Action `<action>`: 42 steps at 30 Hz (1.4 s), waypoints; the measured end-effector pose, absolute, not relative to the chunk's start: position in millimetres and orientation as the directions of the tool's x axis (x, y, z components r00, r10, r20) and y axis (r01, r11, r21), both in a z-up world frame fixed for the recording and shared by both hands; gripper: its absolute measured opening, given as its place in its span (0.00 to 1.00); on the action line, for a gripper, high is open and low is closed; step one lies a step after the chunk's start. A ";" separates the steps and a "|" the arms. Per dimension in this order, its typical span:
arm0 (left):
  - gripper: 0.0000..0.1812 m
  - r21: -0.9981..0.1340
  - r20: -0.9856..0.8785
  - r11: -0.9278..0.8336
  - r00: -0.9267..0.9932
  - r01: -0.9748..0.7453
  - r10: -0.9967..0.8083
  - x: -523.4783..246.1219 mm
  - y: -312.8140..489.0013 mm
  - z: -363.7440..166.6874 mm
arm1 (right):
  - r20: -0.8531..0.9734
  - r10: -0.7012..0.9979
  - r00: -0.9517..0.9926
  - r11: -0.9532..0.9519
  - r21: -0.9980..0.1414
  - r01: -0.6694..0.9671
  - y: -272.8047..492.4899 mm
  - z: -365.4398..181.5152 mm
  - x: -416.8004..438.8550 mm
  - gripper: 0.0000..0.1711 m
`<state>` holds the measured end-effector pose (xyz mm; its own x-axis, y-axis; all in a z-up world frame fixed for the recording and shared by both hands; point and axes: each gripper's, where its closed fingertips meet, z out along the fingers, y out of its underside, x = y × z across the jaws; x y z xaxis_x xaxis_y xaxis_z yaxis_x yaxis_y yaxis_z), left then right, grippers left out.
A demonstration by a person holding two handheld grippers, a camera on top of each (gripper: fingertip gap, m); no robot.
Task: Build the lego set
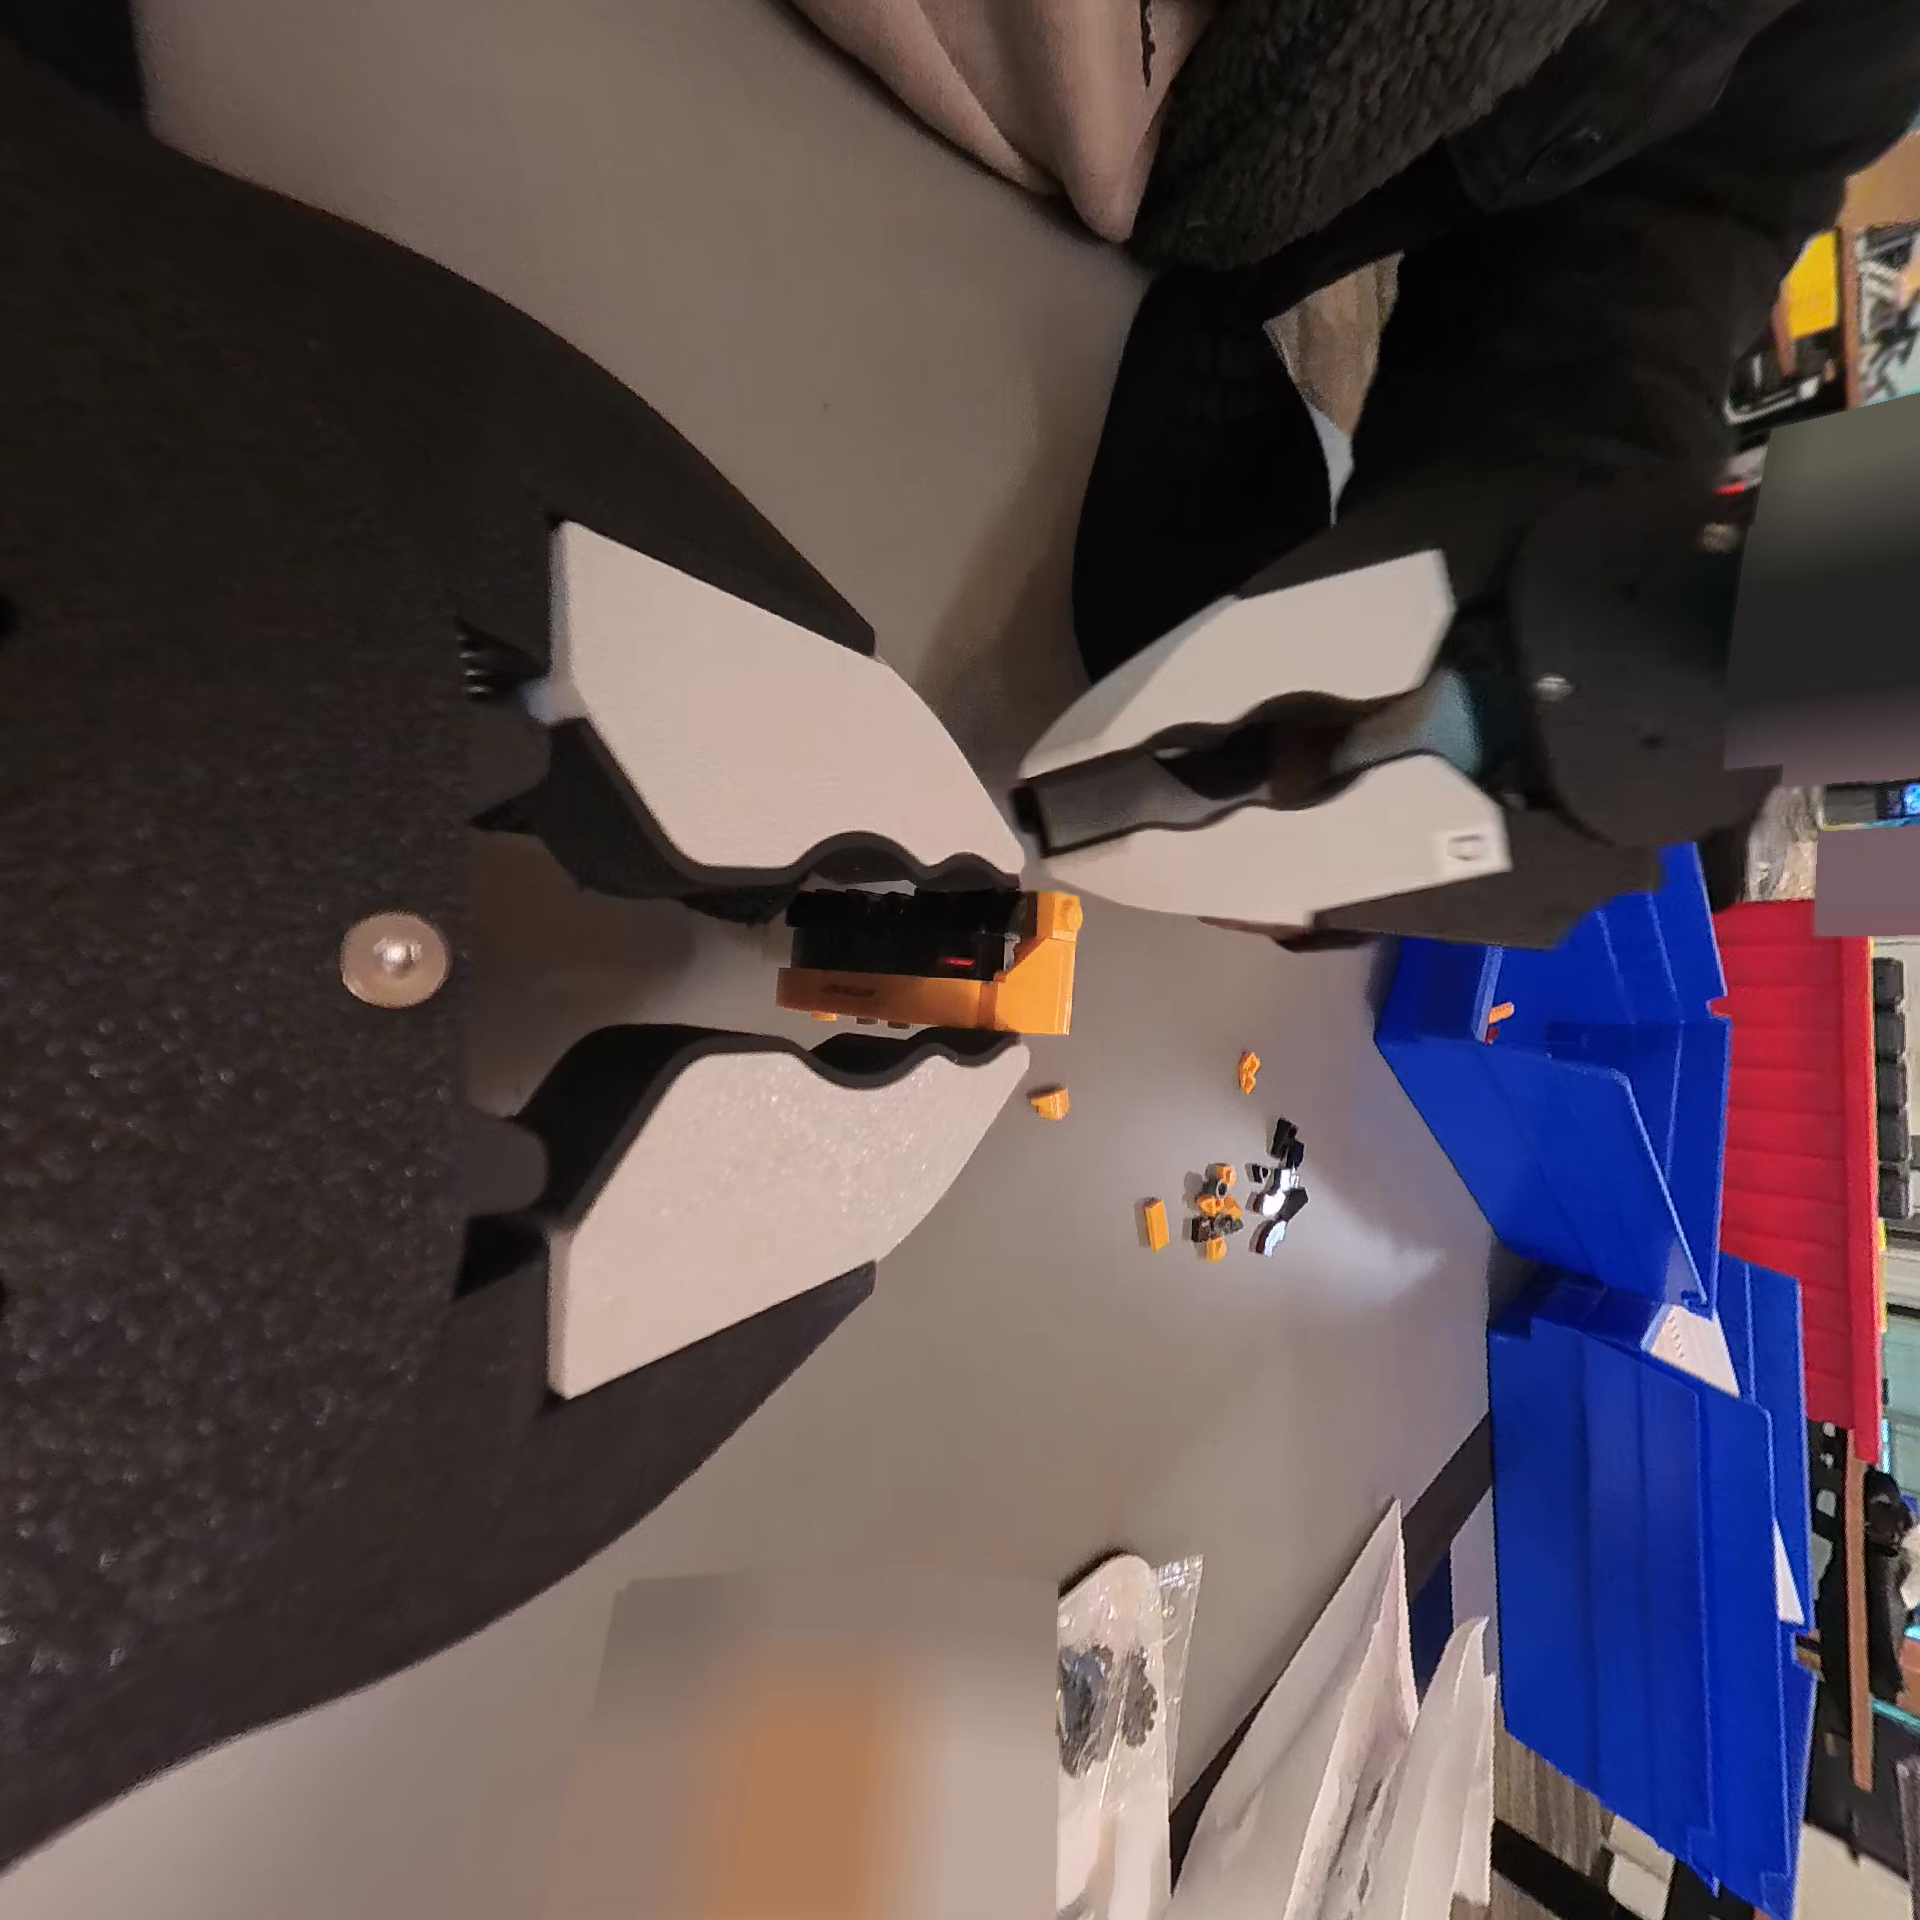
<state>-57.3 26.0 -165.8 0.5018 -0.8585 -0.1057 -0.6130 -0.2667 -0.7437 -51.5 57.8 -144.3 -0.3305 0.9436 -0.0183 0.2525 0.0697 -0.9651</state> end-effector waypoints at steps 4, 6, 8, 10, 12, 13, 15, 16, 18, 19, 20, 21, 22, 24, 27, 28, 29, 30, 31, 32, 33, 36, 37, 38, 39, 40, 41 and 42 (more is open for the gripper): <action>0.08 -0.793 -0.133 -0.156 0.418 -0.589 -0.899 -48.3 22.5 -127.3 | -0.002 0.923 -0.386 0.099 -0.965 0.241 44.3 -143.4 -50.8 0.15; 0.08 -0.800 -0.134 -0.134 0.391 -0.585 -0.911 -44.3 23.6 -119.0 | 0.006 0.913 -0.407 0.108 -0.967 0.229 38.6 -141.2 -50.3 0.15; 0.08 -0.801 -0.124 -0.124 0.366 -0.586 -0.922 -40.9 24.2 -116.9 | 0.011 0.906 -0.423 0.113 -0.970 0.216 34.6 -138.6 -49.5 0.15; 0.08 -0.792 -0.120 -0.120 0.345 -0.599 -0.931 -39.2 24.5 -118.5 | 0.015 0.902 -0.432 0.114 -0.972 0.205 32.5 -136.5 -48.9 0.15; 0.08 -0.786 -0.121 -0.113 0.330 -0.608 -0.936 -38.1 24.7 -120.0 | 0.017 0.899 -0.437 0.115 -0.973 0.200 31.3 -135.2 -48.6 0.15; 0.08 -0.786 -0.118 -0.114 0.328 -0.608 -0.937 -37.4 24.9 -120.4 | 0.018 0.898 -0.440 0.117 -0.973 0.199 30.6 -135.1 -48.4 0.15; 0.08 -0.780 -0.117 -0.111 0.317 -0.616 -0.941 -37.4 24.8 -122.5 | 0.019 0.895 -0.446 0.121 -0.972 0.200 28.9 -135.5 -48.3 0.15; 0.08 -0.777 -0.118 -0.109 0.314 -0.619 -0.942 -37.7 25.0 -123.2 | 0.022 0.893 -0.450 0.126 -0.971 0.202 28.2 -136.3 -48.2 0.15; 0.08 -0.773 -0.118 -0.108 0.308 -0.625 -0.944 -38.3 24.8 -123.9 | 0.022 0.891 -0.453 0.128 -0.970 0.205 27.2 -136.8 -48.2 0.15; 0.08 -0.771 -0.118 -0.108 0.308 -0.627 -0.944 -38.6 25.1 -124.2 | 0.021 0.891 -0.453 0.128 -0.970 0.205 27.2 -137.0 -48.3 0.15; 0.08 -0.769 -0.121 -0.107 0.308 -0.630 -0.944 -38.8 25.4 -124.5 | 0.021 0.891 -0.454 0.128 -0.970 0.206 27.2 -137.2 -48.3 0.15; 0.08 -0.767 -0.122 -0.105 0.305 -0.633 -0.944 -38.8 25.4 -124.9 | 0.022 0.890 -0.455 0.130 -0.970 0.207 27.1 -137.6 -48.3 0.15; 0.08 -0.765 -0.124 -0.104 0.303 -0.636 -0.945 -38.9 25.3 -125.4 | 0.022 0.890 -0.455 0.131 -0.969 0.209 26.9 -138.0 -48.4 0.15; 0.08 -0.760 -0.126 -0.104 0.302 -0.642 -0.945 -39.2 25.6 -126.3 | 0.024 0.890 -0.456 0.134 -0.968 0.210 26.7 -138.4 -48.4 0.15; 0.08 -0.754 -0.120 -0.110 0.301 -0.648 -0.946 -39.7 25.3 -127.3 | 0.028 0.890 -0.455 0.137 -0.968 0.210 26.6 -138.4 -48.6 0.14; 0.08 -0.752 -0.119 -0.112 0.301 -0.650 -0.946 -39.8 25.2 -127.4 | 0.028 0.890 -0.455 0.137 -0.968 0.209 26.6 -138.3 -48.7 0.14; 0.08 -0.750 -0.118 -0.114 0.302 -0.651 -0.946 -39.7 25.1 -127.4 | 0.026 0.890 -0.455 0.136 -0.968 0.209 26.6 -138.2 -48.5 0.14; 0.08 -0.749 -0.118 -0.116 0.303 -0.653 -0.946 -39.7 25.2 -127.5 | 0.025 0.890 -0.455 0.134 -0.968 0.210 26.6 -138.3 -48.7 0.14; 0.08 -0.746 -0.119 -0.116 0.303 -0.655 -0.946 -39.7 25.1 -127.7 | 0.024 0.890 -0.455 0.134 -0.968 0.210 26.5 -138.3 -48.6 0.14; 0.08 -0.745 -0.120 -0.115 0.302 -0.657 -0.946 -39.6 25.0 -127.9 | 0.023 0.890 -0.456 0.133 -0.968 0.211 26.2 -138.4 -48.6 0.15; 0.08 -0.745 -0.120 -0.116 0.302 -0.657 -0.946 -39.5 24.9 -127.9 | 0.022 0.889 -0.457 0.133 -0.968 0.212 26.1 -138.5 -48.7 0.15; 0.08 -0.743 -0.120 -0.117 0.303 -0.659 -0.945 -39.0 25.1 -127.8 | 0.020 0.889 -0.458 0.131 -0.968 0.212 25.9 -138.5 -48.7 0.15; 0.08 -0.743 -0.120 -0.117 0.303 -0.660 -0.946 -38.8 25.0 -127.7 | 0.020 0.889 -0.458 0.131 -0.968 0.212 25.8 -138.5 -48.7 0.15; 0.08 -0.743 -0.120 -0.116 0.302 -0.659 -0.946 -38.5 25.1 -127.3 | 0.019 0.888 -0.459 0.130 -0.968 0.213 25.8 -138.6 -48.6 0.15; 0.08 -0.742 -0.121 -0.117 0.304 -0.660 -0.945 -38.6 25.2 -127.2 | 0.018 0.888 -0.459 0.130 -0.969 0.213 25.7 -138.5 -48.6 0.15; 0.09 -0.742 -0.121 -0.118 0.306 -0.660 -0.944 -38.6 25.5 -126.9 | 0.017 0.888 -0.459 0.128 -0.969 0.212 25.7 -138.4 -48.6 0.15; 0.09 -0.743 -0.121 -0.118 0.306 -0.658 -0.944 -38.2 25.5 -126.4 | 0.016 0.888 -0.460 0.127 -0.969 0.212 25.7 -138.3 -48.5 0.15; 0.09 -0.744 -0.123 -0.116 0.306 -0.658 -0.944 -37.9 25.6 -126.1 | 0.015 0.888 -0.460 0.125 -0.970 0.211 25.7 -138.0 -48.5 0.15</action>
